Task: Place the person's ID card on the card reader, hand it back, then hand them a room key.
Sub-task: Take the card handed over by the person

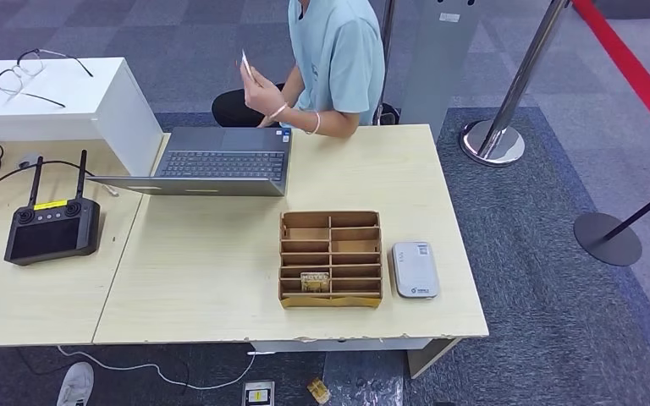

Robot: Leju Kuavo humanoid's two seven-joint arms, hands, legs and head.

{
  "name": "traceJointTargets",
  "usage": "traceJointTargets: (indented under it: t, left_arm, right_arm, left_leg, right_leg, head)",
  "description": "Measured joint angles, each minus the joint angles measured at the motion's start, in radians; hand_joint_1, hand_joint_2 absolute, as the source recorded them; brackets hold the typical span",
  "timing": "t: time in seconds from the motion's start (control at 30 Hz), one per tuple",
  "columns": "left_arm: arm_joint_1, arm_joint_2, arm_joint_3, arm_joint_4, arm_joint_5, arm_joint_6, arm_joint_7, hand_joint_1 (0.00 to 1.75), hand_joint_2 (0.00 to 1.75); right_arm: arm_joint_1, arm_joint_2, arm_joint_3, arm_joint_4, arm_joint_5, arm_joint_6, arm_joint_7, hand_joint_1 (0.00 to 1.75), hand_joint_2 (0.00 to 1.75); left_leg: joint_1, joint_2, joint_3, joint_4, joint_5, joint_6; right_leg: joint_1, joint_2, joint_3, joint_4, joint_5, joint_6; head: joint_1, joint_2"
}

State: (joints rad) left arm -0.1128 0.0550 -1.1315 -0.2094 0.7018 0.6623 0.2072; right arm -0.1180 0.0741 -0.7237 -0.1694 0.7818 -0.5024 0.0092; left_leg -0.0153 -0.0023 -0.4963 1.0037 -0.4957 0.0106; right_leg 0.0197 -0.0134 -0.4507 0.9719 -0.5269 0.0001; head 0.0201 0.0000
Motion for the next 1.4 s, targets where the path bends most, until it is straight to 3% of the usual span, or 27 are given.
traceJointTargets:
  t: [0.23,0.4,0.63,0.73,0.8,0.9,1.1,1.4]
  left_arm:
    - [0.001,-0.011,0.001,0.000,-0.007,-0.009,0.005,0.00,1.75]
    - [0.002,-0.020,0.001,0.000,0.000,-0.007,0.001,0.00,1.75]
    - [0.004,-0.033,0.007,0.000,0.011,-0.007,0.002,0.00,1.75]
    - [0.005,-0.038,0.011,0.000,0.017,-0.007,0.005,0.00,1.75]
    - [0.005,-0.042,0.014,0.000,0.022,-0.007,0.005,0.00,1.75]
    - [0.006,-0.046,0.017,0.000,0.025,-0.007,0.006,0.00,1.75]
    - [0.005,-0.052,0.018,0.001,0.021,-0.010,0.011,0.00,1.75]
    - [0.005,-0.055,0.018,0.001,0.013,-0.018,0.001,0.00,1.75]
  right_arm:
    - [-0.008,-0.048,-0.011,0.000,-0.073,-0.109,-0.022,0.00,1.75]
    - [-0.012,-0.083,-0.029,-0.004,-0.117,-0.171,-0.108,0.00,1.75]
    - [-0.003,-0.106,-0.099,-0.102,0.016,-0.197,-0.169,0.00,1.75]
    - [-0.001,-0.102,-0.155,-0.180,0.065,-0.198,-0.249,0.00,1.75]
    - [0.002,-0.096,-0.194,-0.253,0.049,-0.198,-0.290,0.00,1.75]
    - [0.041,-0.083,-0.209,-0.410,0.003,-0.199,-0.243,0.00,1.75]
    - [0.140,-0.040,-0.206,-0.785,0.086,-0.203,-0.191,0.00,1.75]
    - [0.232,0.041,-0.177,-1.326,0.145,-0.205,-0.218,0.00,1.75]
  left_leg:
    - [0.000,0.000,0.000,0.000,0.000,0.000]
    - [0.000,0.000,0.000,0.001,0.000,0.000]
    - [0.000,0.000,0.000,0.001,0.000,0.000]
    - [-0.001,0.000,0.000,0.001,0.000,0.000]
    - [-0.001,-0.001,0.000,0.001,0.000,0.000]
    - [-0.001,-0.003,0.000,0.001,0.000,0.000]
    - [-0.001,-0.001,0.000,0.001,-0.001,0.001]
    - [-0.001,-0.001,0.000,0.001,0.000,0.001]
  right_leg:
    - [0.000,0.000,0.000,0.000,0.000,0.000]
    - [0.000,0.000,0.000,0.000,0.000,0.000]
    - [-0.001,0.000,0.000,0.000,0.000,0.000]
    - [-0.001,0.000,0.000,0.000,0.000,0.000]
    - [-0.001,-0.001,0.000,0.000,0.000,0.000]
    - [-0.001,-0.002,0.001,0.000,0.000,0.000]
    - [-0.001,-0.001,0.001,0.000,0.000,0.000]
    - [-0.001,-0.001,0.001,0.000,0.000,0.000]
  head:
    - [0.000,0.000]
    - [0.000,0.000]
    - [0.000,0.000]
    - [0.000,0.000]
    - [0.000,0.000]
    - [0.000,0.000]
    - [0.000,0.000]
    - [0.000,0.000]
